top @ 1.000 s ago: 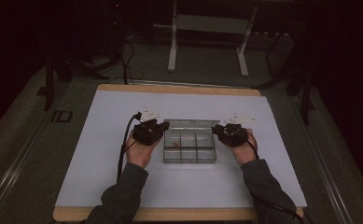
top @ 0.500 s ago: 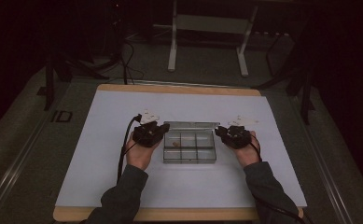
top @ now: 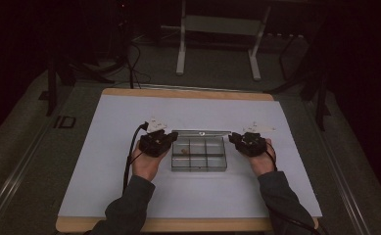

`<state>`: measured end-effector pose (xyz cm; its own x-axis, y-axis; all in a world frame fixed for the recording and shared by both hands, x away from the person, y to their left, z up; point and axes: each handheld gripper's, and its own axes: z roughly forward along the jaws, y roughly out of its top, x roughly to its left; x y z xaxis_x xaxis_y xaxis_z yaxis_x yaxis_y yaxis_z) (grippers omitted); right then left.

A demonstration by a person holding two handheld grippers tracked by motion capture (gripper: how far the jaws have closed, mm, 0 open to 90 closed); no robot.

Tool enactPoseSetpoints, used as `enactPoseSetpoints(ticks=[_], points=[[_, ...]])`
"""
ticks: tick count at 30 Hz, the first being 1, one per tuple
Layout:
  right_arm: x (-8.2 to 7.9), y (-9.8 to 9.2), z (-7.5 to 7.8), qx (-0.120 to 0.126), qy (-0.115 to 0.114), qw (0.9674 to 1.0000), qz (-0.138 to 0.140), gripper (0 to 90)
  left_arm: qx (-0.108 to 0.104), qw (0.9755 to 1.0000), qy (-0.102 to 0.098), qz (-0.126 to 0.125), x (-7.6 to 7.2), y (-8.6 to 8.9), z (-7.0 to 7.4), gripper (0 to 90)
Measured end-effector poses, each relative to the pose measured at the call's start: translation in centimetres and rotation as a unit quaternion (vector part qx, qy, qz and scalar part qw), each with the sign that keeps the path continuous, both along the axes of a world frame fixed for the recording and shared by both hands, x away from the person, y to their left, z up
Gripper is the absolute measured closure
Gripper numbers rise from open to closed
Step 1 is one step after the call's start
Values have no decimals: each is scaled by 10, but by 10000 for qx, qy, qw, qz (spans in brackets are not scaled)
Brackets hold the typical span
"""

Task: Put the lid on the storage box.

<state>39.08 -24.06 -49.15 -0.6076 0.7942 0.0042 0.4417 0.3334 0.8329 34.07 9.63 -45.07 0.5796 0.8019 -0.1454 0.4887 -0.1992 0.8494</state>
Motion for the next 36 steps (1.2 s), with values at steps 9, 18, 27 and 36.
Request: enactPoseSetpoints(ticks=[9,18,27,36], points=[[-4,-4,0,44,-54,10000,-35,762,-49,10000,8,-27,-5,0,-3,899],[-7,-8,-1,104,-52,9998,-141,759,-58,10000,19,-65,-10,0,-6,899],[-8,-9,-3,105,-24,9998,-156,758,-68,9999,61,-95,-15,2,-12,899],[-8,-9,-4,89,-29,9998,-155,758,-35,9998,38,-169,-21,6,-19,899]])
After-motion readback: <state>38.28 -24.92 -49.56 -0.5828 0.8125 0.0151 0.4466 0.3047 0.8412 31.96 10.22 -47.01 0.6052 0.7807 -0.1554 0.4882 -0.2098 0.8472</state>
